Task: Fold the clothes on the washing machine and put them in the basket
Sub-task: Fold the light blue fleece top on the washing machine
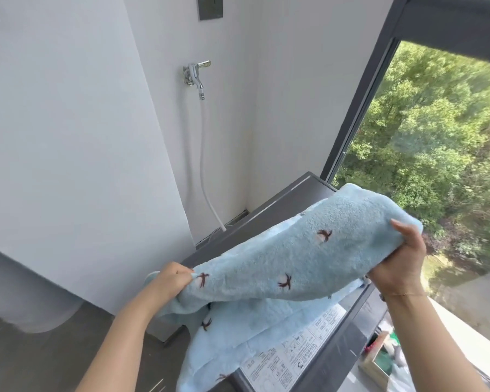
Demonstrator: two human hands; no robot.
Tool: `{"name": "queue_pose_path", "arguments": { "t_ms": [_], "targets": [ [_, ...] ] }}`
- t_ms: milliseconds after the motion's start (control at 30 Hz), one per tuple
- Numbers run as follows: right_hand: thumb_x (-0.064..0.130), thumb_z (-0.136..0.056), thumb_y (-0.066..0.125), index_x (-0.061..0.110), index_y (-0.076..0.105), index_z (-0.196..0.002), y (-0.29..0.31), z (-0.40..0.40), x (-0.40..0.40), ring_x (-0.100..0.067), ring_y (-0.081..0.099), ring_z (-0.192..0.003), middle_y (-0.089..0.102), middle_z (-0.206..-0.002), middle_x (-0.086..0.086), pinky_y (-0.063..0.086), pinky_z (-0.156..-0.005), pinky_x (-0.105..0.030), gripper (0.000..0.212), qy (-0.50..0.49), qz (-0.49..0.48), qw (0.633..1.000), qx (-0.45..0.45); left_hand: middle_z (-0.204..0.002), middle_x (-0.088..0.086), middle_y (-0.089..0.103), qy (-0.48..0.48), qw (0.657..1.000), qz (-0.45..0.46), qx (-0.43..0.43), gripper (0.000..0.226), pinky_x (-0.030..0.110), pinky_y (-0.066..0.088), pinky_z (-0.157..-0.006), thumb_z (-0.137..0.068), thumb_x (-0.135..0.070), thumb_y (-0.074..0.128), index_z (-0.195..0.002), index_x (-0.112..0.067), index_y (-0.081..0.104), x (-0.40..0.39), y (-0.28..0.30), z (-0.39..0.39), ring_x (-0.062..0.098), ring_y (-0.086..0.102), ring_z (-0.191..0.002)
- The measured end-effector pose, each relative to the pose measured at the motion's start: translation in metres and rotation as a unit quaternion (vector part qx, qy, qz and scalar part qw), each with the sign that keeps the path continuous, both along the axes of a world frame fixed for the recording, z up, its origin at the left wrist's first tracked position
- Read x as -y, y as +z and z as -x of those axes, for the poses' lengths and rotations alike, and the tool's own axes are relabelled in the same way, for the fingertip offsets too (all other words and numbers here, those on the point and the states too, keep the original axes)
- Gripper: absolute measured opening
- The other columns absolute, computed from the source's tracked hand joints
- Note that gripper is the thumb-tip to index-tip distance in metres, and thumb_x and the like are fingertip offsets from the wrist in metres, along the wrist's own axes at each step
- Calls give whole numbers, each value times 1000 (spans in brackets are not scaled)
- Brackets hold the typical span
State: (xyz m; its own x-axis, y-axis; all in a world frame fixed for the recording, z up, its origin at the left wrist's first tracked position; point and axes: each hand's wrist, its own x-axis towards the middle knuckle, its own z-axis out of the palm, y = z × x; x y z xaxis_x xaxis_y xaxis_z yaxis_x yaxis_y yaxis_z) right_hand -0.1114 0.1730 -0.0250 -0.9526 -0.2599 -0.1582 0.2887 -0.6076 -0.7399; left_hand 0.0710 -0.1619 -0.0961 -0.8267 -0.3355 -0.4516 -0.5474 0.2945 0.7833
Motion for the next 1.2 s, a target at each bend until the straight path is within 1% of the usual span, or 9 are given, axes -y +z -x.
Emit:
{"name": "queue_pose_path", "arguments": {
  "t_ms": [200,333,433,633,700,800,867,1033,1200],
  "targets": [
    [7,-86,47,6,63,-110,-55,66,1,-27,63,-91,70,-89,-7,57,-70,-32,29,0,-208,970,125,-70,-3,46,2,990,67,127,17,23,32,-59,-85,-17,49,-68,-16,49,-9,-17,1,11,42,-66],
    [27,-77,62,11,57,-128,-113,79,-6,-30,66,-100,68,-115,-13,55,-78,-38,54,19,-280,934,221,-86,-5,59,10,991,60,118,15,25,42,-71,-71,-29,52,-84,-34,58,-33,-13,10,12,54,-81],
    [35,-84,62,13,60,-127,-116,83,-6,-29,64,-110,68,-119,-11,51,-95,-44,48,31,-264,940,212,-116,-21,60,39,998,1,55,28,30,39,-100,-75,-46,60,-103,-50,59,-51,-13,33,1,53,-110],
    [14,-93,60,13,59,-125,-110,88,-11,-27,65,-107,69,-118,-8,53,-91,-46,32,-37,-252,955,152,-125,-19,54,3,986,156,51,41,30,37,-99,-87,-41,66,-126,-39,52,-63,-17,56,7,49,-121],
    [10,-94,58,11,61,-116,-111,86,-14,-28,66,-104,69,-114,-9,55,-83,-42,22,-42,-273,949,152,-125,-8,51,-9,954,292,73,50,34,36,-97,-88,-27,64,-135,-33,46,-71,-16,67,16,48,-121],
    [11,-95,57,8,59,-117,-124,75,-19,-31,64,-107,67,-117,-13,55,-79,-40,22,-10,-310,933,186,-122,-1,53,-15,909,411,-63,52,40,40,-93,-81,-7,62,-130,-24,54,-124,-11,101,25,53,-114],
    [17,-94,61,8,52,-127,-121,74,-19,-28,64,-105,64,-120,-11,53,-76,-36,36,-18,-344,922,176,-128,0,58,-78,897,415,-130,38,45,41,-100,-87,-26,54,-125,-25,60,-160,-20,122,24,55,-120],
    [16,-93,60,14,40,-137,-101,75,-33,-23,59,-106,54,-125,-8,50,-81,-33,48,-97,-446,886,79,-153,6,37,-187,883,430,12,60,53,10,-116,-93,-58,26,-142,-31,46,-184,-77,131,25,26,-144],
    [12,-95,56,3,55,-121,-100,80,-75,-24,60,-96,60,-119,-16,55,-77,-34,27,-131,-407,893,139,-155,7,33,-182,876,447,9,61,56,14,-115,-94,-58,24,-145,-29,41,-187,-85,135,27,25,-145]
  ]
}}
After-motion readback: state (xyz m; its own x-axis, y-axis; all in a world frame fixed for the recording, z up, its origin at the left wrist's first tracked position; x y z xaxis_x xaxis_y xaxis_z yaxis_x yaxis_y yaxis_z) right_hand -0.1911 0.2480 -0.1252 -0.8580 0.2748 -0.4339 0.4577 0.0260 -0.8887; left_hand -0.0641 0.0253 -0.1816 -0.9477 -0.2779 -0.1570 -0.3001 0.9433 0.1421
